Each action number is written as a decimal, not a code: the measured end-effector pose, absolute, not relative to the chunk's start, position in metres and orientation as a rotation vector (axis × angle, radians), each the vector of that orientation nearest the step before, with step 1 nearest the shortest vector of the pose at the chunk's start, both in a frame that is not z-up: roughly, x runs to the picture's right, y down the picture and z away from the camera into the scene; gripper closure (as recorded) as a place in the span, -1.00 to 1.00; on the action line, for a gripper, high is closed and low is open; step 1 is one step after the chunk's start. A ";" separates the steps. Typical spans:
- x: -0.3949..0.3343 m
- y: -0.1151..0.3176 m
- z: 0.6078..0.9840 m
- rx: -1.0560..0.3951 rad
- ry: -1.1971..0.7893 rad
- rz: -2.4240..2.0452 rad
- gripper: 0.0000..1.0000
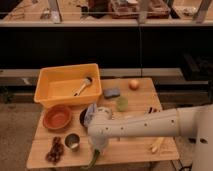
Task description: Place pepper in red bowl
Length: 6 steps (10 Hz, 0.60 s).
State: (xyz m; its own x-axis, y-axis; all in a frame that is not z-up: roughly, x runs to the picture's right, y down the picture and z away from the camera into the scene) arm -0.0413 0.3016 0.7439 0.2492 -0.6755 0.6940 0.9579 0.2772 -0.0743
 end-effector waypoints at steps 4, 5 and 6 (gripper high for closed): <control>-0.013 0.233 0.674 -0.418 -0.630 -1.139 1.00; -0.011 0.216 0.656 -0.383 -0.629 -1.138 1.00; -0.010 0.201 0.643 -0.358 -0.622 -1.137 1.00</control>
State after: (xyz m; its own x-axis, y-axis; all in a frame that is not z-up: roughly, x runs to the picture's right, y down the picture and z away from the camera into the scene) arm -0.0102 0.2010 0.6431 0.2793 -0.7286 0.6254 0.9198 0.3900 0.0436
